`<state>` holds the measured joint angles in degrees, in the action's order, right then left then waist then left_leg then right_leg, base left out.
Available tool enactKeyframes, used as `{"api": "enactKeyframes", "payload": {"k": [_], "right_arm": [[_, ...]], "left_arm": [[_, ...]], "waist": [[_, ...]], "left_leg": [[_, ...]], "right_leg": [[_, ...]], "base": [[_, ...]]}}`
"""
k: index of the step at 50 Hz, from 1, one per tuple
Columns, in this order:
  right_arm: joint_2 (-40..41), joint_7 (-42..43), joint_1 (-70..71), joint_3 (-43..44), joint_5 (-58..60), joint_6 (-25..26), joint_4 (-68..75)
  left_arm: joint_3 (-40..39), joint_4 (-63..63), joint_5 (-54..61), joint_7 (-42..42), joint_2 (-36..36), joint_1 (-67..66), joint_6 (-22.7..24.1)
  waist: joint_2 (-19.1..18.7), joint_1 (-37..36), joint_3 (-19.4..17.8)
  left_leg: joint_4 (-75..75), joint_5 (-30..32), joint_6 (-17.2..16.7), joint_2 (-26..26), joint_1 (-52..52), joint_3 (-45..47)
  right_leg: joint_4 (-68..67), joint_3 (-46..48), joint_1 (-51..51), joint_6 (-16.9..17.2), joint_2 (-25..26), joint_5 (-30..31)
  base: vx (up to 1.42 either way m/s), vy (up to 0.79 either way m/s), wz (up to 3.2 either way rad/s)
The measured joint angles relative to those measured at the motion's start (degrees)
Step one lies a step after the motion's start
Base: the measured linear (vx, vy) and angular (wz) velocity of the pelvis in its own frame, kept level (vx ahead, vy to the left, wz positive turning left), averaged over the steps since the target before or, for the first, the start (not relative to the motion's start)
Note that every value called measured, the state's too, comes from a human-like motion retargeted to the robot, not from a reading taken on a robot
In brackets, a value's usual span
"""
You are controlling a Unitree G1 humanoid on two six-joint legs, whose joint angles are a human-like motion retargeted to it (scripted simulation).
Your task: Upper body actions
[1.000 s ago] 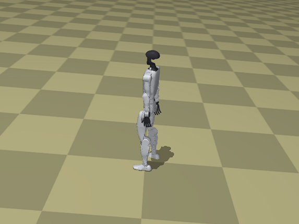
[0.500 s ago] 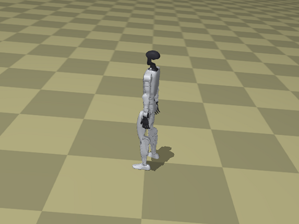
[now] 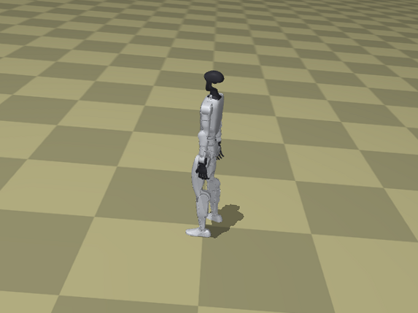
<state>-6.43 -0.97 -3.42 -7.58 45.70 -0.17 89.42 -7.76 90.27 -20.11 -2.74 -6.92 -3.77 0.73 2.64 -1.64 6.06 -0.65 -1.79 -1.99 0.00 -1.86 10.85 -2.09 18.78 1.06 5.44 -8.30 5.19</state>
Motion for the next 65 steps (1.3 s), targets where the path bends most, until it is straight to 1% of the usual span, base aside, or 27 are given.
{"api": "enactKeyframes", "payload": {"k": [10,20,65], "right_arm": [[0.0,0.2,0.0,0.0,-0.3,0.1,-0.1],[-0.1,0.2,0.0,0.1,-0.9,0.0,0.0],[-0.3,0.8,0.3,-0.3,-1.5,0.2,-0.3]], "left_arm": [[1.2,-0.5,0.1,0.5,0.2,0.4,0.0],[0.2,0.0,1.7,-0.1,0.3,0.3,-0.1],[0.4,-0.2,1.9,-0.2,0.4,0.4,-0.2]], "waist": [[0.1,-0.5,-0.1],[0.2,0.4,0.0],[0.5,0.5,-0.2]], "left_leg": [[0.2,0.0,-0.1,0.2,-0.1,0.8],[0.1,-0.2,-0.1,-0.1,0.1,0.2],[0.1,-0.1,-0.1,-0.8,0.2,-0.1]], "right_leg": [[0.1,-0.8,0.1,-0.3,0.3,0.1],[0.2,0.0,0.1,-0.6,0.4,-0.1],[0.4,0.4,-0.1,-1.7,0.9,-0.1]], "base": [[0.0,0.0,0.0],[0.0,0.0,0.0],[0.0,0.0,0.0]]}}
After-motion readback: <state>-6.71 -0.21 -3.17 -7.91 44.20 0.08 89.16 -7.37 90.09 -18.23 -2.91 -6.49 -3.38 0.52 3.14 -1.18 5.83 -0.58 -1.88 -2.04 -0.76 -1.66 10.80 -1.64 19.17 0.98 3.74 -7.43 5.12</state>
